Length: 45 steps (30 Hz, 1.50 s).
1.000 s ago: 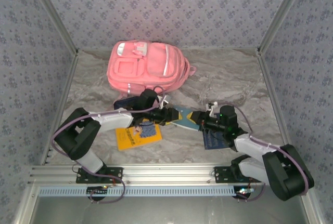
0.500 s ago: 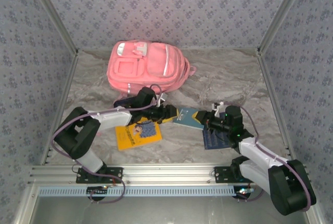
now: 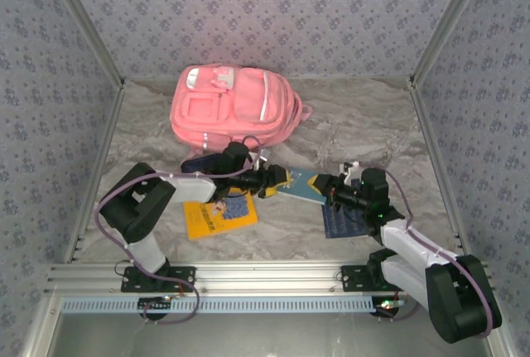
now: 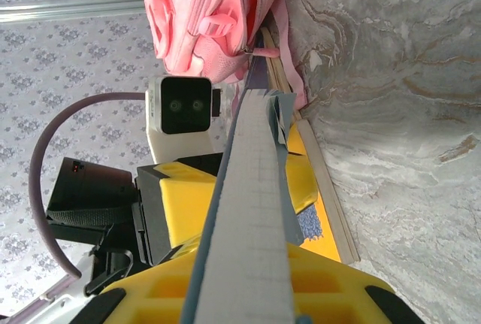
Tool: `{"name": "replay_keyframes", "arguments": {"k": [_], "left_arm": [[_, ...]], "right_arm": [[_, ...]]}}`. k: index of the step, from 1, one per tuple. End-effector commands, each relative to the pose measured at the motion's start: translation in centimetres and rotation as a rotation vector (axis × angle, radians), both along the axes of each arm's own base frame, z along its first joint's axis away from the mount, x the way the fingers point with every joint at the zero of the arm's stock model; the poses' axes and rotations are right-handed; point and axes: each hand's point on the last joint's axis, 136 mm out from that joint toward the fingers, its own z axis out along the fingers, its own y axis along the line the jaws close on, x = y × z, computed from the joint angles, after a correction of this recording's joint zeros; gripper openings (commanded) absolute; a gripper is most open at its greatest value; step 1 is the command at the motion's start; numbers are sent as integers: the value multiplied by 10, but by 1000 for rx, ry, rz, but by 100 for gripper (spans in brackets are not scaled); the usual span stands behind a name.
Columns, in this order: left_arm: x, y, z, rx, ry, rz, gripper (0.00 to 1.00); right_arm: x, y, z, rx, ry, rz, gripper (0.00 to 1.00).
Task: Pack the student bag
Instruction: Pick up the book from the center of the table.
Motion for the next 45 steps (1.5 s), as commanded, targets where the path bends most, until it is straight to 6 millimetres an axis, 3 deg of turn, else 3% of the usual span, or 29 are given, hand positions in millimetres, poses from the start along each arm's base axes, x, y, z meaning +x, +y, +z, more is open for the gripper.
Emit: {"name": "replay_keyframes", "arguments": {"k": [1,10,14,17,22,23,26,29,35,37,41,45], "left_arm": [[-5,-10,10,-71,13,-17,62],[-3,-17,24,-133,18,-4,63],[-5,-15,25,-143,20,0,57],[-5,-14,25,-143,18,-1,47],[-6,-15,27,-148,11,-11,24],[-6,-15,27,-149,12,-15,20],[-7,-17,29,-152,4,-27,9],[-7,-18,29,-147,0,-33,5],[-6,-18,25,-126,-7,-35,4],[-6,-17,23,-118,-5,-33,5],[-4,-13,18,-84,-3,-23,13],[5,2,17,-4,-36,-4,38]], "right_arm": [[1,2,17,43,-60,12,0],[1,-2,12,45,-51,-9,0],[1,-4,10,38,-45,-10,0],[1,-6,6,21,-37,-11,0],[3,-6,6,-12,-49,-9,0],[3,-6,5,-18,-46,-7,2],[3,-4,8,-22,-55,-2,21],[3,0,14,-17,-65,9,29],[4,1,19,-3,-73,11,33],[4,1,18,0,-72,12,24],[3,-5,7,-9,-35,-14,3],[4,-17,1,-19,-18,-48,0]]}}
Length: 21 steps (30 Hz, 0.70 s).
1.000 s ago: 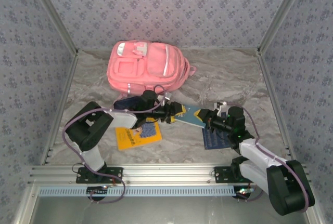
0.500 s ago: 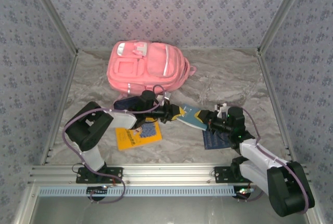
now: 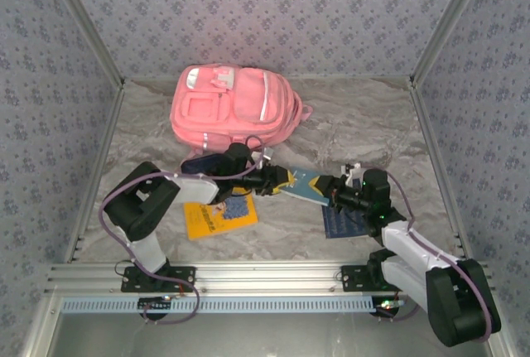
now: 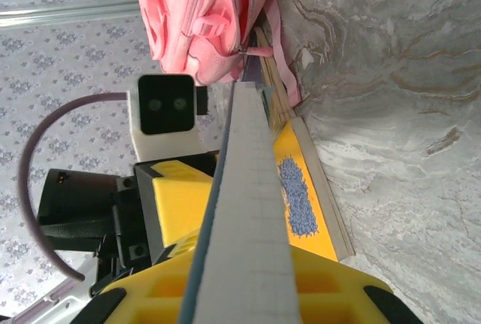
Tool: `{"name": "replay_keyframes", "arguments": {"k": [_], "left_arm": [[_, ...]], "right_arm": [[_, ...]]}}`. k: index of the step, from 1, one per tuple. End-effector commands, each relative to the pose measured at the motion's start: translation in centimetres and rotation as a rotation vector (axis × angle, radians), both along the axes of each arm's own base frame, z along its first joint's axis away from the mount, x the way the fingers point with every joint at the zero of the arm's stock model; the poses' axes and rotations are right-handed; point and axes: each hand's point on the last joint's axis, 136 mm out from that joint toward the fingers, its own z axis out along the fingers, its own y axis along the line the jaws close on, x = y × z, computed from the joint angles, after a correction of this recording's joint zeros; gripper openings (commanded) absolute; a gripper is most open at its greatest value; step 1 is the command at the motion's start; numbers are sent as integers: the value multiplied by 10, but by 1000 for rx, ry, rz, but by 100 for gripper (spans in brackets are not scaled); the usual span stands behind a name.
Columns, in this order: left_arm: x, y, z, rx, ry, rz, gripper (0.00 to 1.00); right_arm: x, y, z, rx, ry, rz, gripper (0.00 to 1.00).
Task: Pack the student bag
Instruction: Pick up the book from the center of the table, then open the student bag at the top-center of the table.
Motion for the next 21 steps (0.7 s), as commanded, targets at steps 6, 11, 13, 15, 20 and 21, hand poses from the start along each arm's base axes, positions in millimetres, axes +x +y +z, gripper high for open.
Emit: {"name": "replay_keyframes", "arguments": {"k": [6,11,13,15,20,21], "left_arm": [[44,49,37,298,-228,14,50],[110,73,65,502,-338,80,52],[146,83,68,568,-358,129,55],[179,92,67,609,-359,175,55],[249,97,66,632,-363,231,54],[261,98,69,654,-384,242,54]], "right_arm": [[6,-32,4,-159,-47,-57,0],[8,-47,3,-288,-44,-67,0],[11,-50,8,-317,-59,-72,0],[13,-53,13,-345,-77,-73,0],[18,-58,19,-414,-97,-55,0],[19,-59,19,-426,-98,-51,0]]}}
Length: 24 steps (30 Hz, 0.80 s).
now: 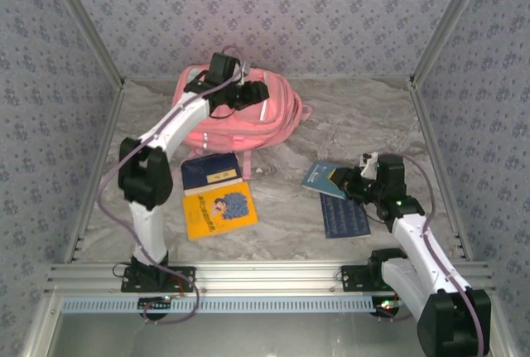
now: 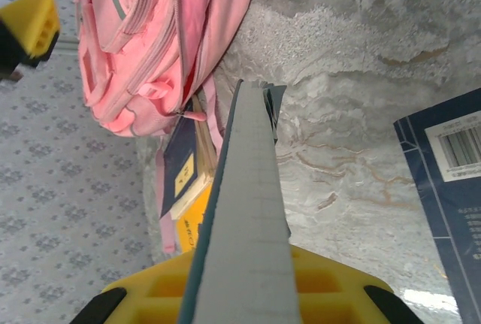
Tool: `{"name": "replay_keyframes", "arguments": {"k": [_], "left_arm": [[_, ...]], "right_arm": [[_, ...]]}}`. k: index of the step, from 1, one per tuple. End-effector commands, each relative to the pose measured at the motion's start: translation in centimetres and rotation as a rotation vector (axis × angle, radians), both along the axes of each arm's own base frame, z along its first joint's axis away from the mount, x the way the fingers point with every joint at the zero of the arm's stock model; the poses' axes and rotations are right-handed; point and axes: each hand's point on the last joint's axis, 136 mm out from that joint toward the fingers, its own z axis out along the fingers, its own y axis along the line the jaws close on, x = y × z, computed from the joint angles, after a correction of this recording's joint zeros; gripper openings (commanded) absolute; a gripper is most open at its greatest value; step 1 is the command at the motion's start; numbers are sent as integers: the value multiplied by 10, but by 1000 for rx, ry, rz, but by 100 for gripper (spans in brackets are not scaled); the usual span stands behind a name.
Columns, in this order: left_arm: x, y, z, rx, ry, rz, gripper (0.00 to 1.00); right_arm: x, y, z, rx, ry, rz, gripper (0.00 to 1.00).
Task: Pack the student bag
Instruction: Open the student bag at the top-center of the table.
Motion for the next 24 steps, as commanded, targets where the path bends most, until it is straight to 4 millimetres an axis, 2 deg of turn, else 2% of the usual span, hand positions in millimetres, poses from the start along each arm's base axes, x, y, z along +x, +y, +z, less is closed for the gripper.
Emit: {"name": "replay_keyframes", "arguments": {"k": [1,4,11,17,21,24], "left_arm": [[16,15,-27,142,61,10,53],[34,1,-30,102,67,-21,52],[54,-22,-35,29,68,-65,47],[56,-33,-46,-32,90,-93,37],[53,-47,-46,-78,94,-129,25],[52,-52,-47,-81,93,-136,24]], "right_arm": [[3,-7,6,-80,-27,25,0],[8,-10,5,-81,-17,22,0],[17,-13,-3,-73,12,27,0],[25,-13,-7,-65,26,25,0],[27,-13,-11,-59,36,29,0],[27,-12,-16,-46,52,29,0]]}}
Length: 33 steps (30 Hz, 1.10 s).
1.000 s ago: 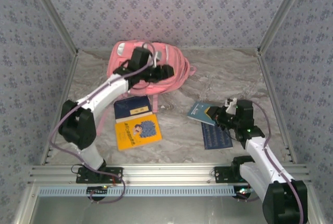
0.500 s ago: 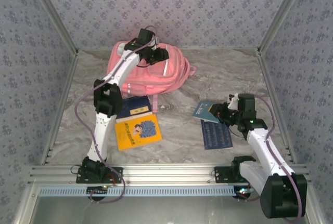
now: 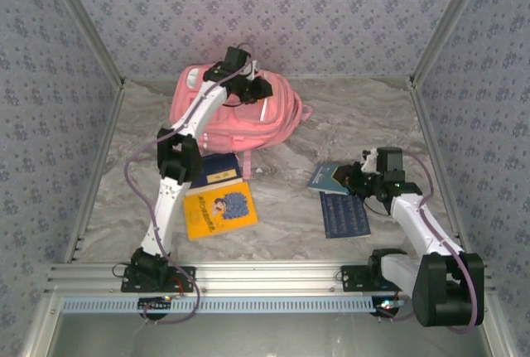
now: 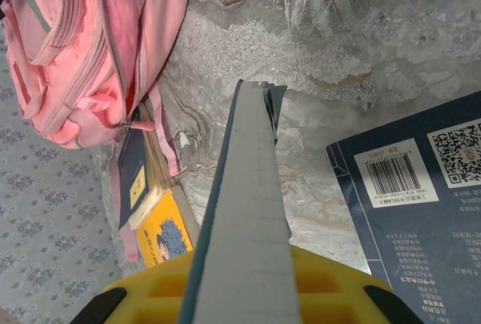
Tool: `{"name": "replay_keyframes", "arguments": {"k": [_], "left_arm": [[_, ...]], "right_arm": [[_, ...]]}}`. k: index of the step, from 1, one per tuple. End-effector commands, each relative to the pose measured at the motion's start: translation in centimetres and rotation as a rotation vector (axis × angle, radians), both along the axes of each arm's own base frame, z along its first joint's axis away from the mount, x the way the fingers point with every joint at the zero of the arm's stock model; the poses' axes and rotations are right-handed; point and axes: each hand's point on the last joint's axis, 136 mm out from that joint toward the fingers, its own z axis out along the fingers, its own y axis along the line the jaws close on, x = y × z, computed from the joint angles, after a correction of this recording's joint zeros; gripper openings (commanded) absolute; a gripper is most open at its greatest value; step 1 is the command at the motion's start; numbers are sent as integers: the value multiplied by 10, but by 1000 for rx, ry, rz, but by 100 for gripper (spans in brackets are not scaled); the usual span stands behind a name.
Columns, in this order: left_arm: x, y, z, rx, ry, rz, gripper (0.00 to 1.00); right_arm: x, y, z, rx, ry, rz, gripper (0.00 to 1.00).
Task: Pack the student bag
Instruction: Open the student bag at the top-center of the table.
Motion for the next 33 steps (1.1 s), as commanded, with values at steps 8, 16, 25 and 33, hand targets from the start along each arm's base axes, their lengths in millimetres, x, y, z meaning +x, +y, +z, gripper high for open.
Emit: {"name": "replay_keyframes", "arguments": {"k": [8,16,25,33], "left_arm": [[-10,-24,-19,-20,23,-64,17],[-12,-18,15,19,-51,-60,0],[-68,-21,160,-90,-258,-165,0],[-118,12,267,-219,-419,-204,0]], "right_arm": [[8,3,14,31,-63,18,0],[5,-5,24,-13,-95,-10,0],[13,-35,80,-148,-222,-179,0],[14,-39,139,-186,-391,-200,0]]}}
